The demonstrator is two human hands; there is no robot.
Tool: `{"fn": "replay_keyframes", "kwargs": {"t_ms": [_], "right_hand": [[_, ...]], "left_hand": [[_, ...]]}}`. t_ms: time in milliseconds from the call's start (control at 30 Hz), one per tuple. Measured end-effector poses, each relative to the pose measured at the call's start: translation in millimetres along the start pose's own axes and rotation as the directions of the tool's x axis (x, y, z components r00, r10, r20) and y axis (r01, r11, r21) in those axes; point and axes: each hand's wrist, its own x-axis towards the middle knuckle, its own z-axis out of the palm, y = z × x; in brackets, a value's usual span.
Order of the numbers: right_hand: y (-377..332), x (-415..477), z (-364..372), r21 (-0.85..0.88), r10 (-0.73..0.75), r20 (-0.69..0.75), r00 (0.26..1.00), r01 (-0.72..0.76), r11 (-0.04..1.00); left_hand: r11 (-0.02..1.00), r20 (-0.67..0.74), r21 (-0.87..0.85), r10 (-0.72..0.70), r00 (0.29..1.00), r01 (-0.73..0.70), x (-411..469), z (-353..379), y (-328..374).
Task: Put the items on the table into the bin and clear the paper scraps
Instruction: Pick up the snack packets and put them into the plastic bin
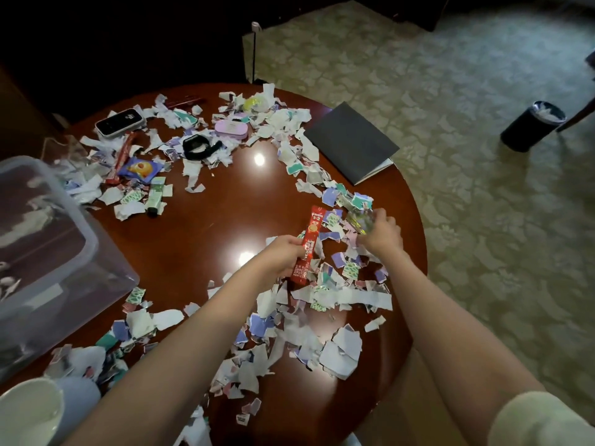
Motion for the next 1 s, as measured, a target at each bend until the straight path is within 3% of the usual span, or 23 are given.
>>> {"fn": "replay_keyframes", "kwargs": {"t_ms": [300, 533, 633, 767, 867, 1000], "right_hand": [[-3, 3, 0, 0.105, -0.079, 0.024, 0.997, 0.076, 0.992], [-23, -17, -17, 0.375, -0.052, 0.250, 0.967, -0.047, 0.926], [-28, -26, -27, 0.558, -0.025, 0.401, 0.916, -0.223, 0.799], [-33, -47, -38, 0.701, -0.121, 0.565, 0.816, -0.398, 0.591], [-39, -58, -39, 0.749, -0.194, 0.588, 0.785, -0.437, 0.498], [-64, -77, -40, 0.790, -0.339, 0.578, 0.742, -0.407, 0.457]], "left_hand": [[0.999, -0.031, -0.038, -0.020, 0.999, 0.019, -6, -8, 5], [0.999, -0.078, -0.046, 0.004, 0.997, -0.007, -19, -17, 7], [0.997, -0.088, -0.065, 0.031, 0.996, -0.036, -26, -19, 7], [0.991, -0.115, -0.104, 0.069, 0.991, -0.081, -41, -24, 10], [0.987, -0.141, -0.102, 0.111, 0.984, -0.126, -56, -33, 11], [0.967, -0.210, -0.132, 0.186, 0.960, -0.216, -74, -54, 13]]}}
